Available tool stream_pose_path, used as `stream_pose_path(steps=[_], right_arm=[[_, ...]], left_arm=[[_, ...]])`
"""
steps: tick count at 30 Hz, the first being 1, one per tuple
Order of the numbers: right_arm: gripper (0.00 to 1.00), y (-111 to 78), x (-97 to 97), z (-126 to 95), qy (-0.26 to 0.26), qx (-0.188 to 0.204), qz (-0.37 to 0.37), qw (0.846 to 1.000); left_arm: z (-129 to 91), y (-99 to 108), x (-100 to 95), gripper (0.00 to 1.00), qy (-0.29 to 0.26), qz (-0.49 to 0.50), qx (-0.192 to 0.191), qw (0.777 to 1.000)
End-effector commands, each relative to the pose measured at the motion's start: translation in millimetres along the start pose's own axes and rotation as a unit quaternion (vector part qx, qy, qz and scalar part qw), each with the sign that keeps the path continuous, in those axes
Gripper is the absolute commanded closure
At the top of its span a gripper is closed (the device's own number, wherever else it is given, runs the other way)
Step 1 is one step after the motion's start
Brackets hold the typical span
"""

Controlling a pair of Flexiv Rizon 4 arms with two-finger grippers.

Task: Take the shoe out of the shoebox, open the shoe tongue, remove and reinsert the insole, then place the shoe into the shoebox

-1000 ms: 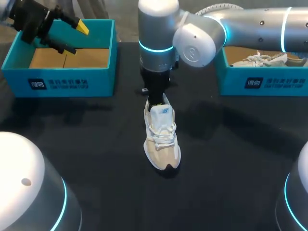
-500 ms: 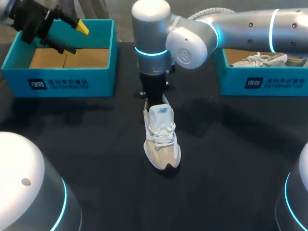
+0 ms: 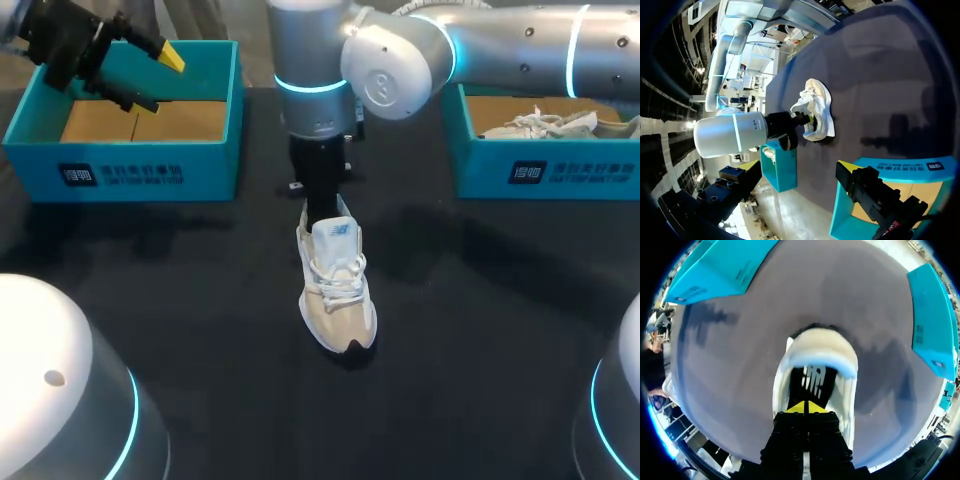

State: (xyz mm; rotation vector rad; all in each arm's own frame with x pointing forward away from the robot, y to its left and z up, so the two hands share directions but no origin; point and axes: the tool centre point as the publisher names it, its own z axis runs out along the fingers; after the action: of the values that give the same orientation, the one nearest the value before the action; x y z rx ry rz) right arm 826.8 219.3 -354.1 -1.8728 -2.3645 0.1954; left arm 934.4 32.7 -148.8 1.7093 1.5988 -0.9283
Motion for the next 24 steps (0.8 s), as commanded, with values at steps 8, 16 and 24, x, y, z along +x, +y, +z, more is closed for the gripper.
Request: stream_pose_path(steps=[8, 16, 24], right_arm=[[1.00, -17.6, 9.4, 2, 0.013, 0.038, 0.006, 0.999], [1.00, -23.2, 10.4, 3, 0.005, 0.073, 0.009, 0.997], [0.00, -26.1, 10.4, 4, 0.007, 0.077, 0.014, 0.997]], left_arm=[[0, 0, -0.3, 0.00, 0.002, 0.000, 0.000, 1.000], [0, 0, -0.3, 0.00, 0.002, 0.000, 0.000, 1.000], [0, 0, -0.3, 0.00, 0.002, 0.000, 0.000, 1.000]])
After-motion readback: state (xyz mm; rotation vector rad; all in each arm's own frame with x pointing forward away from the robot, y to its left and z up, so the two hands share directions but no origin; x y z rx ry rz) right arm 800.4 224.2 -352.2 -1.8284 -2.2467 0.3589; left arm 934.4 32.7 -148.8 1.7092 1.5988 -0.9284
